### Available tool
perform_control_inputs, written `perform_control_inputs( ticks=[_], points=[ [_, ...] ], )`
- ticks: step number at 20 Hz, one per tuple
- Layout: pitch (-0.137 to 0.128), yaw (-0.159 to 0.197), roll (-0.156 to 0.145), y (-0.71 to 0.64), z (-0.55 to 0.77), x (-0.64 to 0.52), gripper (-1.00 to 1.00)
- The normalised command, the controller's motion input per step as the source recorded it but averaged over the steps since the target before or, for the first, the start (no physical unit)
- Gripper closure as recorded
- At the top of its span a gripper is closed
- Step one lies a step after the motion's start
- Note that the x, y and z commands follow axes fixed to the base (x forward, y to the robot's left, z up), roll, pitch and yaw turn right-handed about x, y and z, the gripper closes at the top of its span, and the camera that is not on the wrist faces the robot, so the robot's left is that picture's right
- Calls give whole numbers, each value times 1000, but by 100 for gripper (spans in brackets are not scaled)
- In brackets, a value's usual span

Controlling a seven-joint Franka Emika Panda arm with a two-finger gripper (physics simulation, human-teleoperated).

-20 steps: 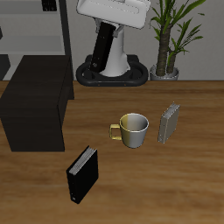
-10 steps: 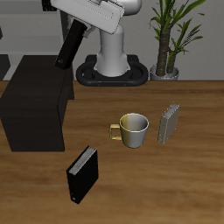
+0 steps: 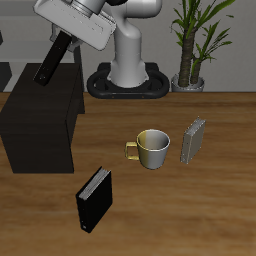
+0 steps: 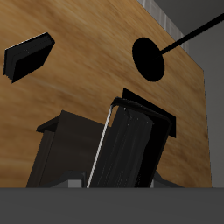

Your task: Place the left black book flat on top of the shelf

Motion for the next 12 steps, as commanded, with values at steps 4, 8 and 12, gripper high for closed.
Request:
perform_control_inputs(
  ticks=[4, 8, 12],
  points=[
    [1, 37, -143, -734, -176, 52, 100],
    [29, 34, -97, -564, -264, 90, 100],
    [46, 44, -46, -297, -324, 67, 100]
  ],
)
